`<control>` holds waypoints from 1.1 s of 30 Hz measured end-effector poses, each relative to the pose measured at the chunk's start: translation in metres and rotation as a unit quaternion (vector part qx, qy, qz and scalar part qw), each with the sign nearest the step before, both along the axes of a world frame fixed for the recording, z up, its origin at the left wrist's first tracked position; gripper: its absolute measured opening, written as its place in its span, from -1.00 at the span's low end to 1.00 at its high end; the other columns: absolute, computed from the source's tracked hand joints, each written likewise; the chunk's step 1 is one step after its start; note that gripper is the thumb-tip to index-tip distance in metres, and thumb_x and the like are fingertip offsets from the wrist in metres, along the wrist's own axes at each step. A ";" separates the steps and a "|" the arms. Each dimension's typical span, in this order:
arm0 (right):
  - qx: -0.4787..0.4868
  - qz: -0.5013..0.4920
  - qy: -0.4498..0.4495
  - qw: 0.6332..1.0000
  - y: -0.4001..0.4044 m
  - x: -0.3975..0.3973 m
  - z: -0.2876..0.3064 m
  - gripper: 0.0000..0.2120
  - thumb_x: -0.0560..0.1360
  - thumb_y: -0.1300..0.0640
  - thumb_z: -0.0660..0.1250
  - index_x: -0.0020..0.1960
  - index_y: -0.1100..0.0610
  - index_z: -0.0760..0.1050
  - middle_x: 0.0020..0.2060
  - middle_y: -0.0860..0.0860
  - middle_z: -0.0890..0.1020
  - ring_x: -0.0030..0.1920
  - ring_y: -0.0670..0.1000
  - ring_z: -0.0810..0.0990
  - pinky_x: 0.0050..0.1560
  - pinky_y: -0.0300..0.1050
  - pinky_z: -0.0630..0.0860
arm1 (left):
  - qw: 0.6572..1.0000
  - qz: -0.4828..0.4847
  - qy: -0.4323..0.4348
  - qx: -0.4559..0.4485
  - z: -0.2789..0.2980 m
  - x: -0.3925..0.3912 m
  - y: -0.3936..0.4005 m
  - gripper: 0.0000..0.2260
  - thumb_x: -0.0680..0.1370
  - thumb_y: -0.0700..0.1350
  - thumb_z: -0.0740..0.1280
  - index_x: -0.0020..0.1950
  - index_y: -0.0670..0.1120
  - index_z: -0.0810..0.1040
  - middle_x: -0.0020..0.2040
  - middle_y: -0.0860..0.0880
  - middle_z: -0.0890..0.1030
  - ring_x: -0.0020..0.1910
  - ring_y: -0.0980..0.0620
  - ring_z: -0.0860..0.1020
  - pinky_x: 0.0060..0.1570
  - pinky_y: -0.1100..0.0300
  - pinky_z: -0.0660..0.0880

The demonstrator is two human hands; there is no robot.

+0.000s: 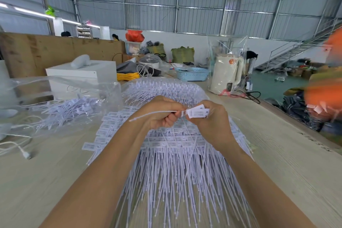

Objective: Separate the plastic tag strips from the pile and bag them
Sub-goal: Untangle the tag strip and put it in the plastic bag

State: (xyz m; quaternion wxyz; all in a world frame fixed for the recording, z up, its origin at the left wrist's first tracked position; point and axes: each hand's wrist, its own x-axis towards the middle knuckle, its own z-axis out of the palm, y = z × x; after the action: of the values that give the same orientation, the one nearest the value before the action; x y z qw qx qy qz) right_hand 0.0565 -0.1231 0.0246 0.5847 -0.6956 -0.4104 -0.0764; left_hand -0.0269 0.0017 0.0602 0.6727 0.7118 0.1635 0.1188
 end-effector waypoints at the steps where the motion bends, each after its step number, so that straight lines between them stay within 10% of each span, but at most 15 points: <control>1: -0.009 -0.008 -0.014 1.000 0.001 0.000 0.000 -0.85 0.35 0.34 0.48 -0.26 0.28 0.50 -0.39 0.06 0.52 -0.39 -0.05 0.41 -0.42 -0.29 0.31 | 1.000 0.004 0.007 0.011 0.001 -0.001 -0.001 -0.96 0.49 -0.29 0.32 -0.15 -0.25 0.51 -0.53 -0.01 0.36 -0.63 0.16 0.20 -0.60 0.41 0.15; 6: -0.055 -0.077 -0.032 0.995 -0.002 0.007 -0.004 -0.89 0.37 0.34 0.45 -0.21 0.29 0.51 -0.37 0.06 0.50 -0.38 -0.02 0.43 -0.40 -0.24 0.30 | 0.998 0.005 0.027 0.064 0.013 -0.010 -0.002 -0.73 0.50 -0.29 0.34 -0.40 -0.17 0.45 -0.56 0.01 0.35 -0.63 0.16 0.21 -0.61 0.41 0.14; 12: 0.098 0.052 0.305 0.946 -0.026 0.018 0.014 -0.91 0.40 0.37 0.41 -0.22 0.26 0.51 -0.46 0.00 0.44 -0.59 -0.15 0.32 -0.59 -0.35 0.27 | 0.989 0.032 -0.070 0.125 0.028 -0.021 0.006 -0.78 0.52 -0.19 0.36 -0.33 -0.14 0.51 -0.53 -0.01 0.47 -0.61 0.15 0.34 -0.57 0.36 0.31; 19: 0.153 0.290 0.330 0.885 -0.035 0.005 0.036 -0.92 0.33 0.29 0.33 -0.22 0.16 0.46 -0.41 -0.03 0.46 -0.51 -0.17 0.32 -0.62 -0.38 0.26 | 0.986 0.001 -0.092 0.140 0.020 -0.010 -0.006 -0.90 0.56 -0.25 0.29 -0.08 -0.11 0.58 -0.39 -0.03 0.54 -0.49 0.16 0.44 -0.42 0.35 0.41; 27: 0.061 0.266 0.318 0.908 -0.009 -0.009 0.013 -0.86 0.53 0.24 0.26 -0.03 0.10 0.58 -0.20 0.01 0.66 -0.16 0.01 0.67 -0.25 -0.15 0.59 | 0.977 0.045 -0.105 0.181 0.016 -0.003 -0.013 -0.86 0.50 -0.30 0.35 -0.19 -0.10 0.62 -0.45 0.06 0.56 -0.52 0.26 0.45 -0.48 0.47 0.35; 33: 0.129 0.271 0.352 0.886 -0.003 -0.016 0.009 -0.88 0.55 0.30 0.23 -0.06 0.19 0.54 -0.40 0.02 0.58 -0.38 -0.03 0.63 -0.29 -0.14 0.61 | 0.984 0.062 -0.075 0.150 0.010 0.001 -0.010 -0.89 0.50 -0.21 0.37 -0.15 -0.01 0.62 -0.25 0.06 0.60 -0.28 0.20 0.50 -0.34 0.42 0.40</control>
State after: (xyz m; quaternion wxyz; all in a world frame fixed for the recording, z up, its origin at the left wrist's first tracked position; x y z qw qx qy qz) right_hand 0.0405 -0.1257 0.0336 0.7735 -0.4564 -0.3369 0.2827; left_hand -0.0261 -0.0082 0.0706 0.5597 0.7823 0.1370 0.2368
